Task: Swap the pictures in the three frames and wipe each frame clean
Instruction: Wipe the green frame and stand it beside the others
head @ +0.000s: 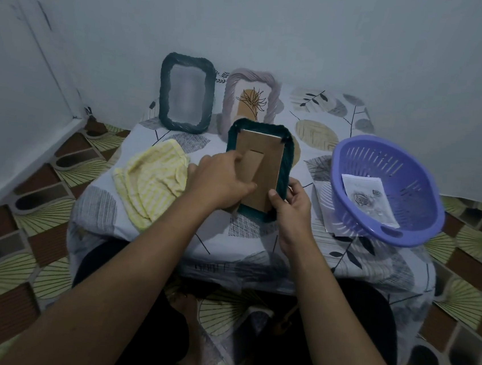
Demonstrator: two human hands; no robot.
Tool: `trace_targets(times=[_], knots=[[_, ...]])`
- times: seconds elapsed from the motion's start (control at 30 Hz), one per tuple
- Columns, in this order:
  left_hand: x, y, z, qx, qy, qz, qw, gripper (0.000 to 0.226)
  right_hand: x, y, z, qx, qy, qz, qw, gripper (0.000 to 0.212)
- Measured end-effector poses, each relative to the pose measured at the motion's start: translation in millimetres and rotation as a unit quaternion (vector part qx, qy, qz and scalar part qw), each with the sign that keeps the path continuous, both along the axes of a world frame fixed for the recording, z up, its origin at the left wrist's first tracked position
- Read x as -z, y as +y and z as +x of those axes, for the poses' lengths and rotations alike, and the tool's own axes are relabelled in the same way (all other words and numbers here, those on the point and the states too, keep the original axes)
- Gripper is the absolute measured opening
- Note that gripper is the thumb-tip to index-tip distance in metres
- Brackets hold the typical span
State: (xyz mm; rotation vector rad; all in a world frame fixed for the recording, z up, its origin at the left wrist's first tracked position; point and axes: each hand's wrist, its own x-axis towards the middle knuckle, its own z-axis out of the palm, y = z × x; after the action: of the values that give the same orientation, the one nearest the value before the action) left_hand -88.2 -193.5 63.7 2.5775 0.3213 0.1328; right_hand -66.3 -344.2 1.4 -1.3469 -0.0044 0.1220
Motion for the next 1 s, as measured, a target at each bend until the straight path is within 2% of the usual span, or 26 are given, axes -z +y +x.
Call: trace_targets(times=[0.2,0.3,0.37,0.43,0.57,0.7,0.83,0.93,1.0], knots=[[-16.5,1.7,-3.7,0.03,-0.001,-0.059,0.998,0.065,-6.1,-6.4,1.2,-0.022,-0.045,-0.021,0.999,0.027],[-22.4,2.6,-5.5,0.029,-0.013,-0.083,0.996,0.065,-11.2,-11.2,-1.2,-0.053,-0.053,0.033,0.997,0.016],[-26.7,5.9,-6.2,0.038,-0.013,-0.112,0.993,0.06,-13.7,-15.7,-0.8,-0.053,-0.02,0.102,0.993,0.02],[-30.0,9.6,-7.1,0.057,-0.006,-0.157,0.986,0.054,-13.4,-18.6,6.4,-0.012,0.036,0.13,0.991,0.026],[-30.7,10.9,-8.4,0.086,0.011,-0.274,0.958,0.038,-11.8,-14.7,19.3,-0.031,0.094,0.038,0.994,0.042],[-27.1,6.0,-8.9,0.118,0.027,-0.38,0.917,0.032,-21.9,-9.5,23.6,-0.091,0.131,0.053,0.986,0.039],[-18.3,4.2,-10.8,0.149,0.035,-0.427,0.891,0.029,-21.8,-11.8,27.6,-0.105,0.118,0.058,0.986,0.032],[-8.8,6.2,-9.3,0.143,0.033,-0.445,0.883,0.027,-23.2,-16.7,26.4,-0.104,0.127,0.062,0.985,0.021],[-1.7,8.4,-6.3,0.135,0.022,-0.445,0.885,0.018,-22.9,-19.6,27.6,-0.08,0.129,0.052,0.987,0.021]])
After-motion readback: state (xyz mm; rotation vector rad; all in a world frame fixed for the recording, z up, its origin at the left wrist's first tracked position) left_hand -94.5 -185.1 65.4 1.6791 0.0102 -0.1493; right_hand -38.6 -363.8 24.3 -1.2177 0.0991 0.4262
